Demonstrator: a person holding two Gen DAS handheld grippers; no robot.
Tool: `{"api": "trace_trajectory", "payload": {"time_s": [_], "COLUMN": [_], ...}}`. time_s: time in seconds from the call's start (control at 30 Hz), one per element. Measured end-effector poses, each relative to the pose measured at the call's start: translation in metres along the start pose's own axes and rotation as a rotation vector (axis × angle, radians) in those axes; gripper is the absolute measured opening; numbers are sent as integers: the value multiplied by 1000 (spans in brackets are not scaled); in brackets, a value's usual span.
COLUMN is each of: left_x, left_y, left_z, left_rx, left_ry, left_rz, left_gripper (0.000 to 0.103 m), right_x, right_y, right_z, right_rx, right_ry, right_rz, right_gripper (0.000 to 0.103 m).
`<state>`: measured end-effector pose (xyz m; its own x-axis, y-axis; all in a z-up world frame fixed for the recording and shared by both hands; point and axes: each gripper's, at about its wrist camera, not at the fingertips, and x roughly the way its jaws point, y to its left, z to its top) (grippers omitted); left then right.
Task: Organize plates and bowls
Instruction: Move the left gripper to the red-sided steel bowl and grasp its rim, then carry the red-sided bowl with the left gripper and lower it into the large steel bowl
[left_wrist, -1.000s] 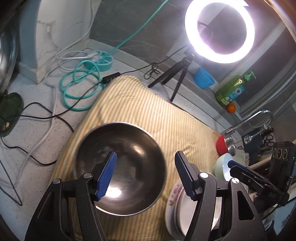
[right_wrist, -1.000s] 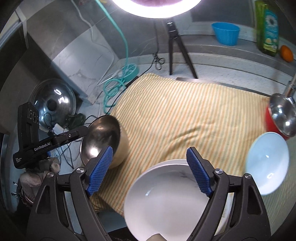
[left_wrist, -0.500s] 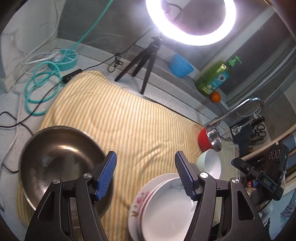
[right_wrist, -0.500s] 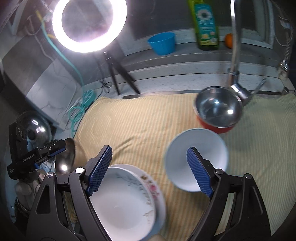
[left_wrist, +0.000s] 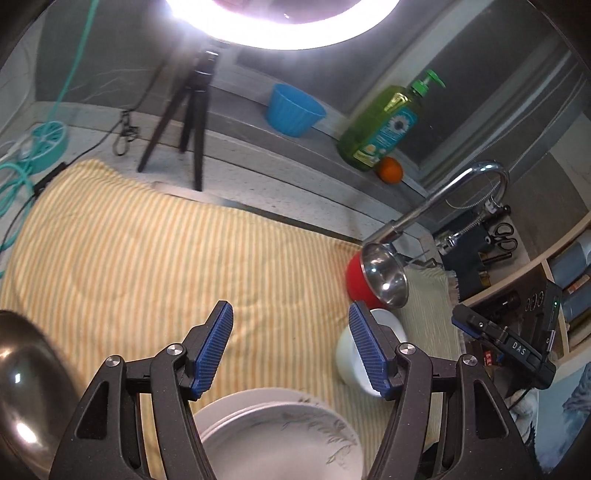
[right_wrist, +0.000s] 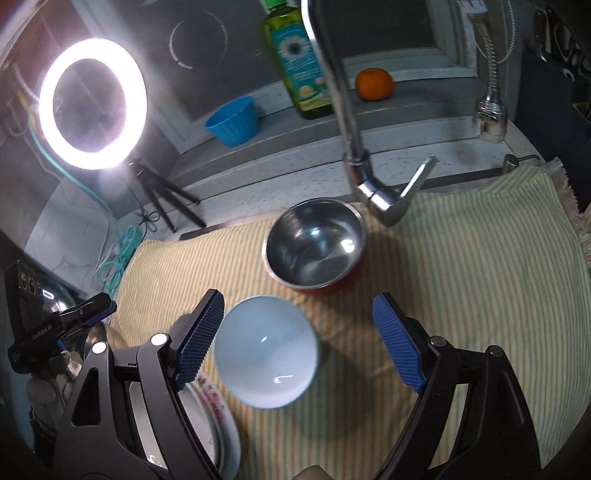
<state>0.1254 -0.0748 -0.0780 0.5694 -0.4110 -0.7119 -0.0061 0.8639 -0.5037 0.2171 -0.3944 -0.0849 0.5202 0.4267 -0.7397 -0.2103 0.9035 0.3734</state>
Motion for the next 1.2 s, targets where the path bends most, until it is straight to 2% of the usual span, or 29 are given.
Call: {"api": "trace_trajectory", "payload": {"time_s": [0.27,0.47,0.67,0.73,0.8,0.9,1.13,1.2], "left_x": [52,90,126,135,142,148,161,164], "left_y": [-41,-63,-69,-68,-67,-69,-74,-75], "left_z": [11,21,31,33,33,34,36,36], "left_rx": [82,105,86,66,54,59,58,65], "left_ry": [75,128,183,202,216,232,251,258], "left_rz": [-35,-50,-58,-64,-68,-74,-66,-69], "left_gripper": [65,65,62,57,53,44,37,32], "right_x": [21,44,66,73,79,84,95,98], "right_y": [-27,-40,-58,-63,-67,-69,-70,-70], "right_z": [16,24,29,29,30,31,34,36], "right_rx": [30,71,131,152,167,164,152,147], "right_ry": [27,63,116,131,148,159,182,186], "right_rz": [4,45,91,108,124,128,140,141], "right_gripper": [85,84,68,63,53,48,32,24]}}
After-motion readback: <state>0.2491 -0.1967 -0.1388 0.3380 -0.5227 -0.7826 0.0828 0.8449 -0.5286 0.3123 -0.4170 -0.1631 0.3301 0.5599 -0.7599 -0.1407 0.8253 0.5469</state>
